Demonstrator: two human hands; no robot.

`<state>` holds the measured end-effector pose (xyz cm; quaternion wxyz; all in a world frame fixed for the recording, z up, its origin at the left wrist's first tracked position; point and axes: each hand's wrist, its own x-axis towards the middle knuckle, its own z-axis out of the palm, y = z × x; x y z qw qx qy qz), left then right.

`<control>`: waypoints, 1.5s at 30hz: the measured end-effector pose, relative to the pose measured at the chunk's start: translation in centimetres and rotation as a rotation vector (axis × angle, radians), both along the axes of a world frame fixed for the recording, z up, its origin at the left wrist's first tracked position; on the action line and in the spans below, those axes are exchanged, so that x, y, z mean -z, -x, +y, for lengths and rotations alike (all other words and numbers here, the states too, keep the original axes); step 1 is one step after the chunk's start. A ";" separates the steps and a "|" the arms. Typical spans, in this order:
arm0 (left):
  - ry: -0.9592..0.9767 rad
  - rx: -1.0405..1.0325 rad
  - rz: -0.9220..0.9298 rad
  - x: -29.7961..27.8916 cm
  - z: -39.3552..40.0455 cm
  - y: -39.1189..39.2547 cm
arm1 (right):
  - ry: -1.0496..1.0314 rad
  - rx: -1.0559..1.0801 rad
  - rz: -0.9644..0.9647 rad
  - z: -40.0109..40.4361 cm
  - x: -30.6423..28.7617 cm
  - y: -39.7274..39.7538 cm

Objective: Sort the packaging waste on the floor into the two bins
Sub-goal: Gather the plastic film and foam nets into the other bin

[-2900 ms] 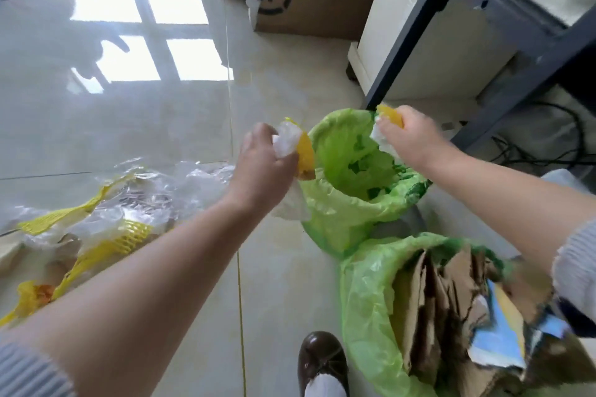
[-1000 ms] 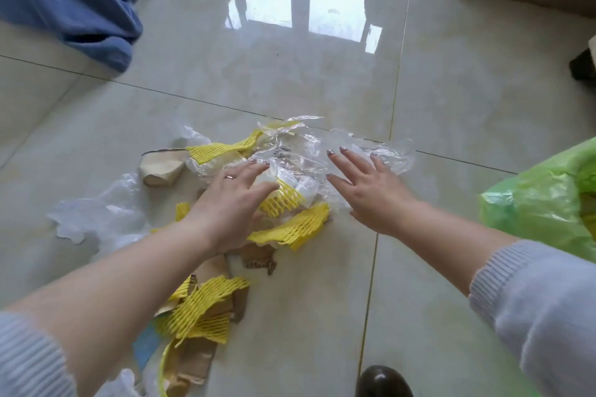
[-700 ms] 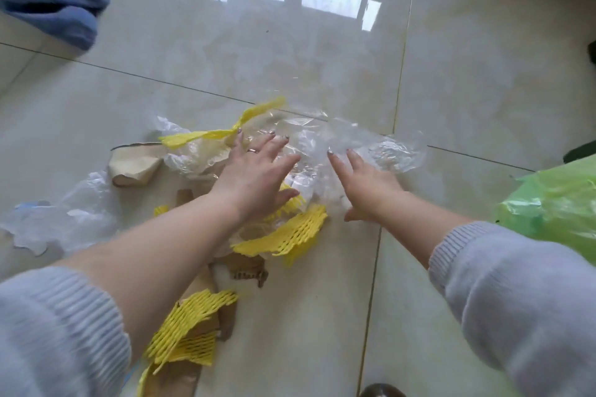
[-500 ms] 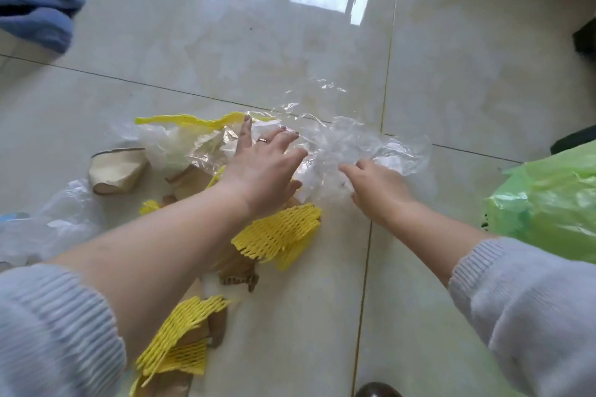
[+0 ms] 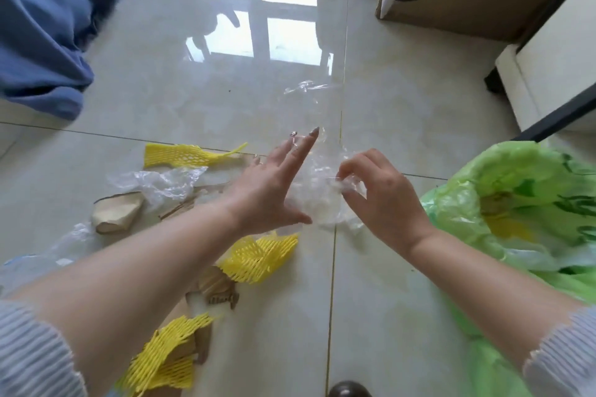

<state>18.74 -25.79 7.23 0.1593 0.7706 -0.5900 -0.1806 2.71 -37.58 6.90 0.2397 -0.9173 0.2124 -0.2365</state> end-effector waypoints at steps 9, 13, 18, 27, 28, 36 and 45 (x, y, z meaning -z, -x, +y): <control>0.380 0.298 -0.332 -8.1 -3.6 7.8 | 0.232 -0.063 0.338 -2.0 -10.5 10.0; 0.546 0.691 -0.433 -10.8 -6.7 12.3 | -0.033 -0.079 0.540 -1.9 -13.9 14.5; 0.733 0.483 -0.431 -12.2 -8.8 17.4 | -0.002 0.195 0.357 -4.0 -15.9 19.1; -0.025 0.275 -0.061 -4.6 -13.2 24.8 | 0.053 0.265 0.701 -9.8 -9.0 23.7; -0.098 0.310 -0.136 -3.5 -13.6 25.1 | 0.001 0.234 0.795 -10.1 -7.5 23.6; -0.486 0.408 -0.338 0.0 -17.6 25.2 | 0.034 0.048 1.280 -12.8 1.5 19.9; 0.096 0.415 -0.260 0.2 -16.0 21.9 | 0.137 0.010 1.293 -13.7 -3.2 21.0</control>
